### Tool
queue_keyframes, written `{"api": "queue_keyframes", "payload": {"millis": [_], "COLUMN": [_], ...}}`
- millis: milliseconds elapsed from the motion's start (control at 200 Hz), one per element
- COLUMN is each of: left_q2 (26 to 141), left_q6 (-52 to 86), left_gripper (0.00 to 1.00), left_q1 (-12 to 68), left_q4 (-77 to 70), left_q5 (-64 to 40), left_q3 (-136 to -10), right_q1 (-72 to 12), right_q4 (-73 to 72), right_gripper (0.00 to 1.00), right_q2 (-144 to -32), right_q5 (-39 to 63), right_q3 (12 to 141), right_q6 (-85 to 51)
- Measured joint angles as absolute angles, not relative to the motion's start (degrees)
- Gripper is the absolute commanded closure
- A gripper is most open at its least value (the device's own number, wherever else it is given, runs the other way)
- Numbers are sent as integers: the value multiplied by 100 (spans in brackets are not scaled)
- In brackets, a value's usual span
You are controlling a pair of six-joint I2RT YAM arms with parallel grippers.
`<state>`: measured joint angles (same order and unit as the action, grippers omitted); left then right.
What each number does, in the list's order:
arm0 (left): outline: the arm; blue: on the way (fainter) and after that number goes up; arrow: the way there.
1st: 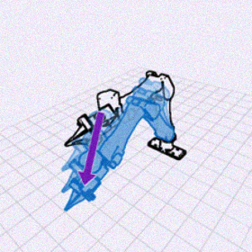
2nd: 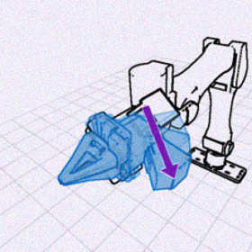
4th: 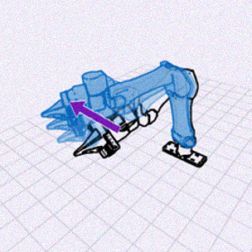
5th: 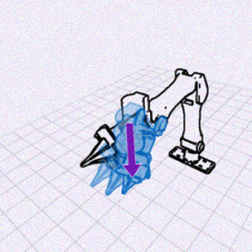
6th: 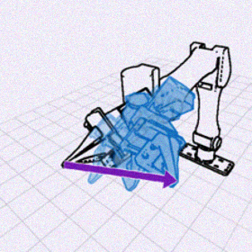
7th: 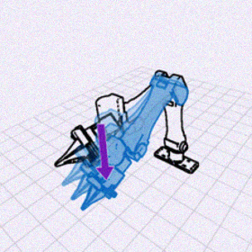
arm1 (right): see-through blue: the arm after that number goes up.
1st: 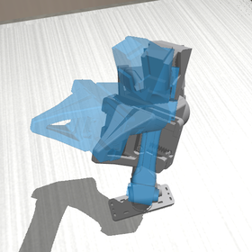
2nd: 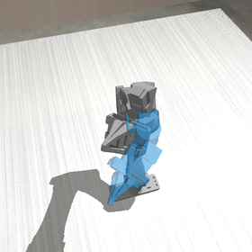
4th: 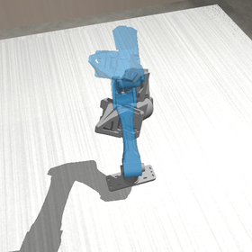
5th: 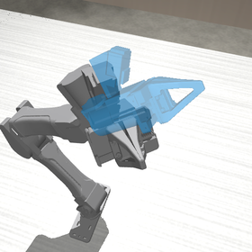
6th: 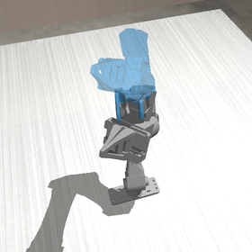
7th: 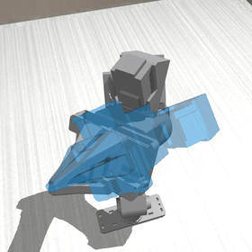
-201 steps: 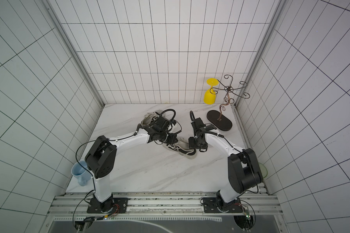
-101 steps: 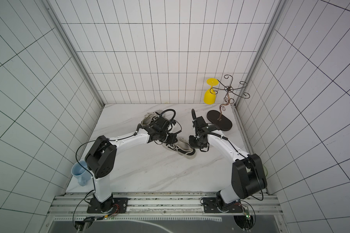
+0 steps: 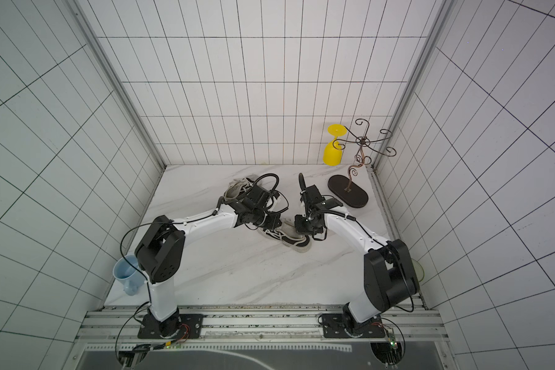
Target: Insert the insole into the shoe
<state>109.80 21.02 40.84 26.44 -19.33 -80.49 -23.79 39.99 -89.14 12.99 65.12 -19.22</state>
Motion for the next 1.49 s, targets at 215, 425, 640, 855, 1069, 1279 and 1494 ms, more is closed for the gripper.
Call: {"api": "queue_keyframes", "payload": {"millis": [215, 425, 640, 855, 1069, 1279, 1494], "left_q2": [10980, 10980, 10980, 10980, 10980, 10980, 10980], "left_q6": [2104, 2104, 2104, 2104, 2112, 2154, 2206], "left_gripper": [100, 100, 100, 100, 100, 100, 100], "left_q1": [4091, 4095, 4095, 4106, 4115, 4115, 4115], "left_q4": [2683, 2716, 2727, 2731, 2749, 2753, 2749], "left_q5": [-1929, -1927, -1929, -1929, -1929, -1949, -2110], "left_q3": [-8079, -8112, -8123, -8123, -8132, -8132, -8132], "right_q1": [-2379, -2379, -2405, -2418, -2482, -2591, -2596], "right_q4": [3970, 3970, 3990, 4134, 4246, 4259, 4042], "right_gripper": [82, 94, 88, 86, 94, 98, 100], "right_q2": [-9096, -9096, -9113, -9133, -9133, -9133, -9271], "right_q5": [1295, 1286, 1356, 1439, 1535, 1538, 1481], "right_q3": [6512, 6512, 6512, 6512, 6506, 6506, 6466], "right_q6": [-1896, -1879, -1874, -1820, -1800, -1793, -1800]}}
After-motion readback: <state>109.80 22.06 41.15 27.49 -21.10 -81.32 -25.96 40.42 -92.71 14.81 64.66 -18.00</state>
